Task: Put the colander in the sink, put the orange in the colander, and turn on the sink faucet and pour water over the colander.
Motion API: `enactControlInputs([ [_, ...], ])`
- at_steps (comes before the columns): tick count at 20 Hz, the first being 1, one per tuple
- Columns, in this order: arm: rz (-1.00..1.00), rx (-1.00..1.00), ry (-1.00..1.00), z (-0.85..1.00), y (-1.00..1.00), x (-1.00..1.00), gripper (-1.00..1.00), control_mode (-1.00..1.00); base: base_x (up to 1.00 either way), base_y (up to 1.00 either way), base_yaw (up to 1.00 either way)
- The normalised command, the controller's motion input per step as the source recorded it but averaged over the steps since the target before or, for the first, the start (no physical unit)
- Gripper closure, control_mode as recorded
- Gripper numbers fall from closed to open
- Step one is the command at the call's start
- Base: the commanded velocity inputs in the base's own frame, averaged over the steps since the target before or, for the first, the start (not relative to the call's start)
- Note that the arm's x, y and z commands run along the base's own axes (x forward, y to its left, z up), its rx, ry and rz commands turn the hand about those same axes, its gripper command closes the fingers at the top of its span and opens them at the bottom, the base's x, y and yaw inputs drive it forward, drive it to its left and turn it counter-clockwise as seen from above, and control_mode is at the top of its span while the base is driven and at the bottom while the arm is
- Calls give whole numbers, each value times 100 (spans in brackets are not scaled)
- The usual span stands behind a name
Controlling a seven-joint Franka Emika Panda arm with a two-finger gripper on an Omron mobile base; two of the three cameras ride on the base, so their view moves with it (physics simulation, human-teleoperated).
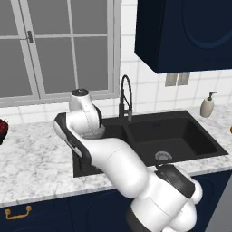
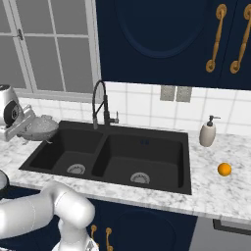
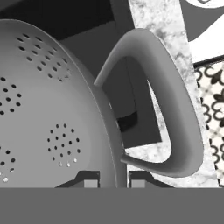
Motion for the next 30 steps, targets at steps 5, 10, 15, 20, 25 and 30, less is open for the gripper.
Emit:
enactControlInputs([
  [5,-86,8,-1,0,-6,0,100,-100,0,0,0],
  [10,-98,7,5,0,0,0,100,-100,0,0,0],
  [15,-84,5,26,10,27,0,100,-100,0,0,0],
  [20,-64,1,10,21,86,10,100,-100,0,0,0],
  [25,-52,-1,0,28,100,13,100,-100,0,0,0],
  [30,-48,-2,9,15,100,30,100,-100,0,0,0],
])
